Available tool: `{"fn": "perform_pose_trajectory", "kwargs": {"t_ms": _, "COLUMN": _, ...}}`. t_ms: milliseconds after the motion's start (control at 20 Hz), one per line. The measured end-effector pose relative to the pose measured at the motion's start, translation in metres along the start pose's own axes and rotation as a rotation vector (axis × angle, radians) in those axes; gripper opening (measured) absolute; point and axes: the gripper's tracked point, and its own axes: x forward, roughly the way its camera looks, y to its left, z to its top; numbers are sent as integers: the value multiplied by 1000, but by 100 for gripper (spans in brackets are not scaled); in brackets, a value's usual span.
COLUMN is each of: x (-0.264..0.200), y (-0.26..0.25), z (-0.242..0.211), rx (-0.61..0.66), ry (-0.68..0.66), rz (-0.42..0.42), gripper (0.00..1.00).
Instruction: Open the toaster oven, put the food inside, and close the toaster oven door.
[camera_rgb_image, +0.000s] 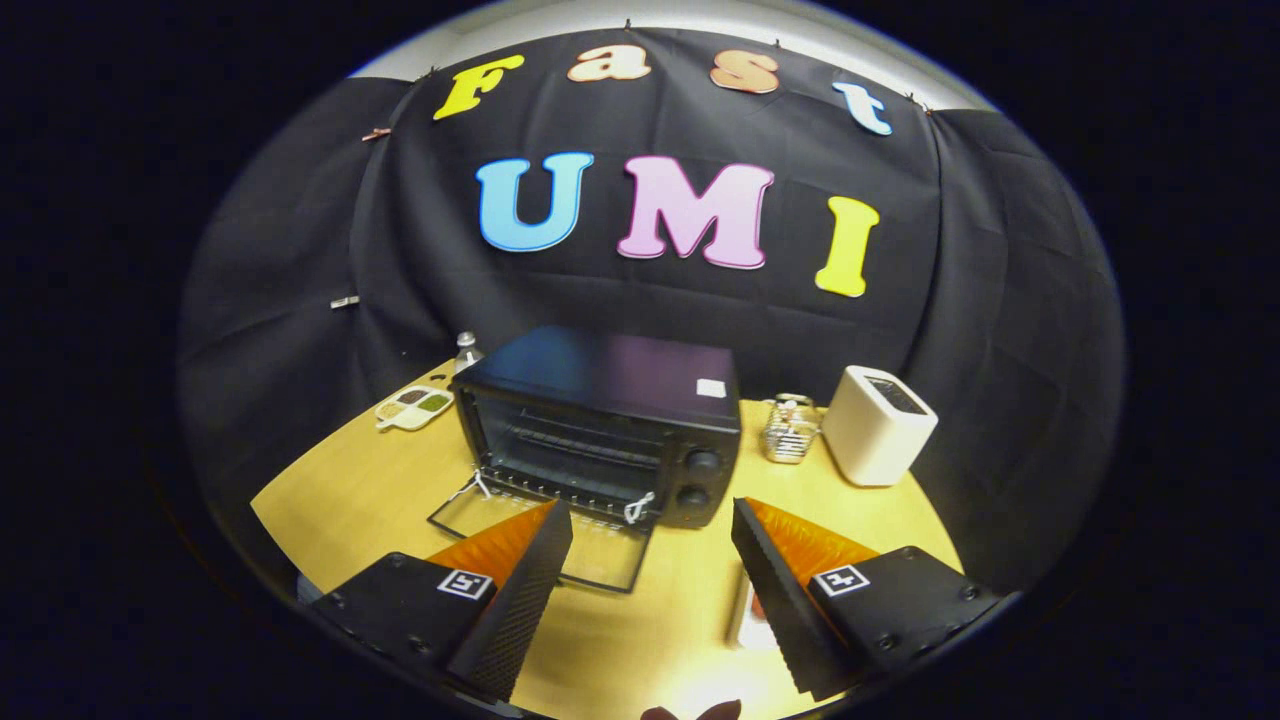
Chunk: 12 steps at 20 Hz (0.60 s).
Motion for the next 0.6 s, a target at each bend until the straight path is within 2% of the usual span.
{"fn": "perform_pose_trajectory", "kwargs": {"t_ms": 150, "x": -14, "y": -56, "z": 7, "rx": 10, "ry": -7, "rz": -41, "gripper": 99}}
{"fn": "perform_pose_trajectory", "kwargs": {"t_ms": 300, "x": -21, "y": -103, "z": 2, "rx": 6, "ry": 21, "rz": -43, "gripper": 100}}
{"fn": "perform_pose_trajectory", "kwargs": {"t_ms": 450, "x": -19, "y": -141, "z": -11, "rx": 3, "ry": 84, "rz": 4, "gripper": 100}}
{"fn": "perform_pose_trajectory", "kwargs": {"t_ms": 600, "x": -5, "y": -166, "z": -31, "rx": 62, "ry": 189, "rz": 98, "gripper": 100}}
